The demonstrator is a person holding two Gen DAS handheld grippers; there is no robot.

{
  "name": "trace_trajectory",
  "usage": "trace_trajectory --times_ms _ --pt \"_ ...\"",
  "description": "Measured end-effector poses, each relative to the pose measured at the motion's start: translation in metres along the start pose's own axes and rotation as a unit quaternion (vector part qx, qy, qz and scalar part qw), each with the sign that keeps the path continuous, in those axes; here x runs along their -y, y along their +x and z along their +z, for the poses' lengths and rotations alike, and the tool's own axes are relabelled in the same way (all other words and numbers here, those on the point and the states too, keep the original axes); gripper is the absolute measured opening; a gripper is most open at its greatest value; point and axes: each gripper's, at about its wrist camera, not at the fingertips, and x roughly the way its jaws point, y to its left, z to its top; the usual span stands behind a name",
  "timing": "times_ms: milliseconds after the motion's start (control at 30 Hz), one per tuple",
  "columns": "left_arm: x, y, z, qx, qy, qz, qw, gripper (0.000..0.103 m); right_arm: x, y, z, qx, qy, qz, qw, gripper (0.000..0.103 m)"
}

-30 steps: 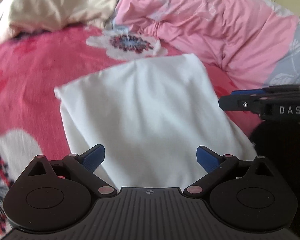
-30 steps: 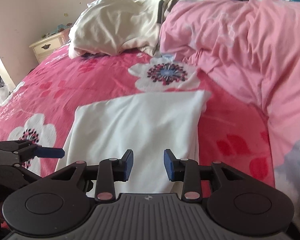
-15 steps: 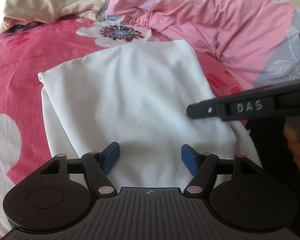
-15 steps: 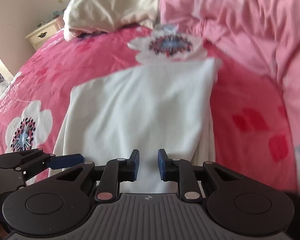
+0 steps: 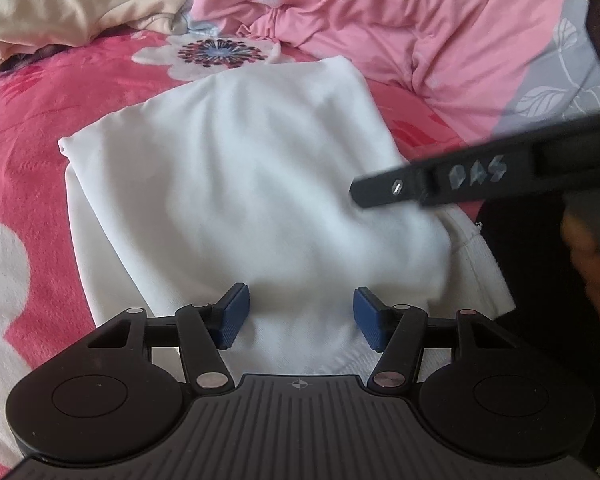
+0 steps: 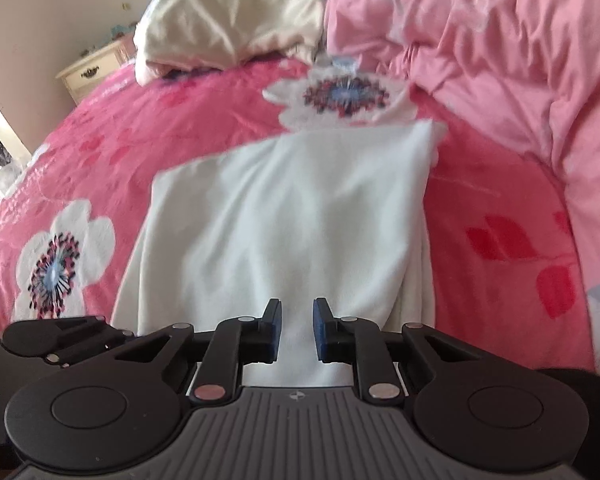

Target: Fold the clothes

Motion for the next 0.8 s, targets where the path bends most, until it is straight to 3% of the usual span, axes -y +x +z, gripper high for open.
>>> trace_trajectory --times_ms 400,800 --pt "0.001 0.002 -0.001 -0.002 -0.003 -0.003 1.0000 0.059 -0.001 0.008 -0.008 -0.009 -0.007 -0.005 1.000 0.018" --pt "0.003 -0.005 -0.010 -0.017 0.008 -0.024 0.9995 0.059 -0.003 -0.012 -0.021 -0.038 -0.009 0.011 0.999 0.018"
